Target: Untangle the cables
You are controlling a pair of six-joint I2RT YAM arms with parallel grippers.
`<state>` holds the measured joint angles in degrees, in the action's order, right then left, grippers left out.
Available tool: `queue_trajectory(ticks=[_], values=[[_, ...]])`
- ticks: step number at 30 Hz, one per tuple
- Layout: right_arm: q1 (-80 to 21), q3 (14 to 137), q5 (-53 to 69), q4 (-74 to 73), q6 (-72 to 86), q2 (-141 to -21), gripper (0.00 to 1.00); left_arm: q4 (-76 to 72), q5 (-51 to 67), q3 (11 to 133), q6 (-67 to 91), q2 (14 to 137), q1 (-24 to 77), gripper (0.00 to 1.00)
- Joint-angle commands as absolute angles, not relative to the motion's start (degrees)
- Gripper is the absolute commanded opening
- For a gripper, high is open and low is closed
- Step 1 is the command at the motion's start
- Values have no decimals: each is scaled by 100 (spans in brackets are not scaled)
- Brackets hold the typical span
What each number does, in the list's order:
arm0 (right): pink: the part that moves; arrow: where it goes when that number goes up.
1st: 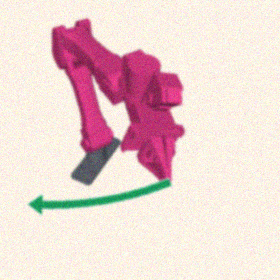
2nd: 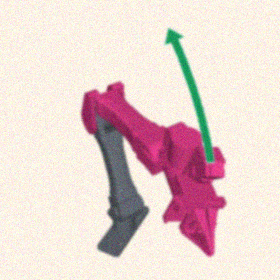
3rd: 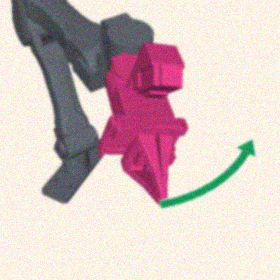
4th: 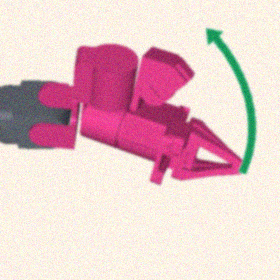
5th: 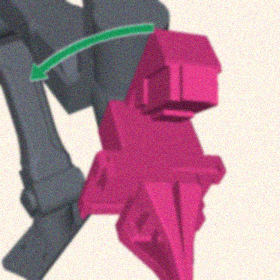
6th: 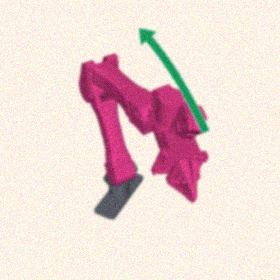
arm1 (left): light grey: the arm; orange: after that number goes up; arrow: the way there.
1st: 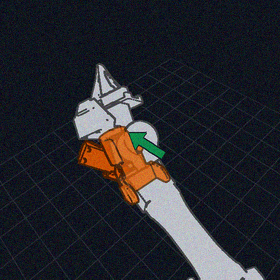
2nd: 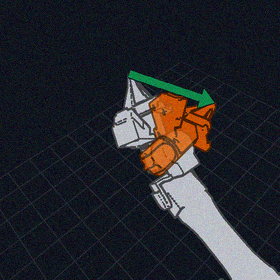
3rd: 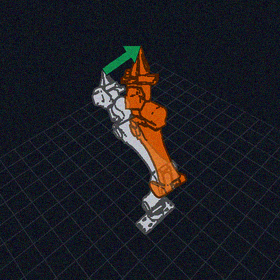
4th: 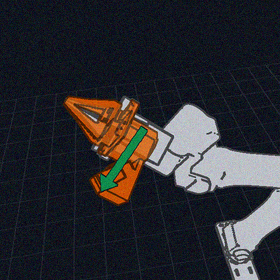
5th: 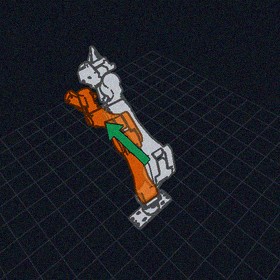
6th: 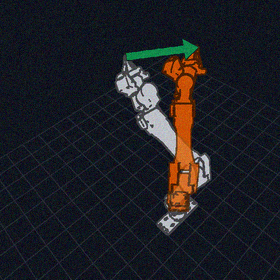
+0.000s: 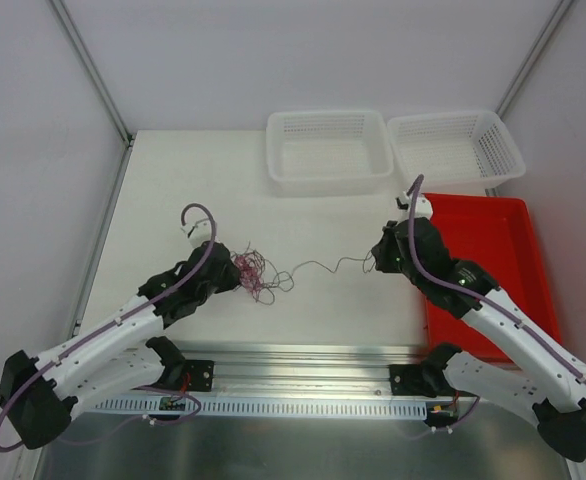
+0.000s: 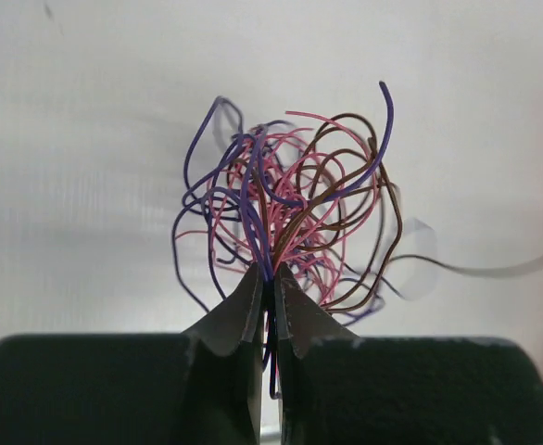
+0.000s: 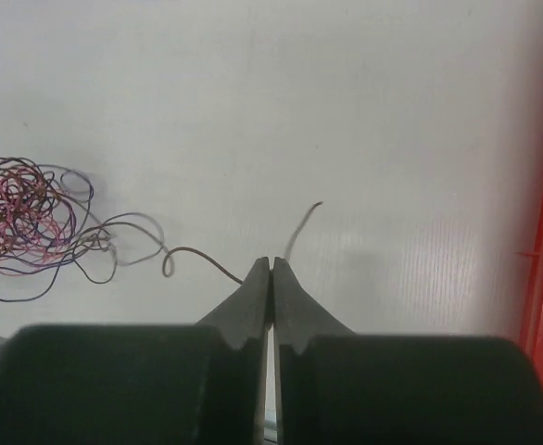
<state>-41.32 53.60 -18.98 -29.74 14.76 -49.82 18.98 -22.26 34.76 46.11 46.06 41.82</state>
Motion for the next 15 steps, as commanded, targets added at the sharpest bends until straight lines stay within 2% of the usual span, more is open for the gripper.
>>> queue_trajectory(ticks=[1, 2, 3, 5, 6, 9, 12, 15], values=[[-4140, 4871, -1802, -3094, 1677, -5159, 1, 1953, -1663, 3323, 4886, 5148, 4192, 0], [-4140, 4791, -1750, -3059, 1740, -5220, 1, 1838, -1452, 3296, 4895, 5263, 4192, 0], [-4157, 4738, -1549, -2998, 1784, -5273, 7, 1715, -1180, 3270, 4896, 5360, 4253, 0], [-4236, 4685, -1407, -2769, 1819, -5440, 12, 1389, -1038, 3243, 4913, 5597, 4350, 0], [-4306, 4711, -1432, -2760, 1828, -5519, 29, 1319, -976, 3261, 4930, 5668, 4446, 0], [-4692, 4869, -1485, -2699, 1819, -5800, 60, 1161, -801, 3384, 4948, 5879, 4596, 0], [-4868, 4799, -1075, -2199, 1924, -5985, 68, 1020, -747, 3472, 4992, 6003, 4789, 0], [-5000, 4641, -547, -1190, 2187, -6292, 69, 835, -686, 3428, 5088, 6091, 4904, 0]])
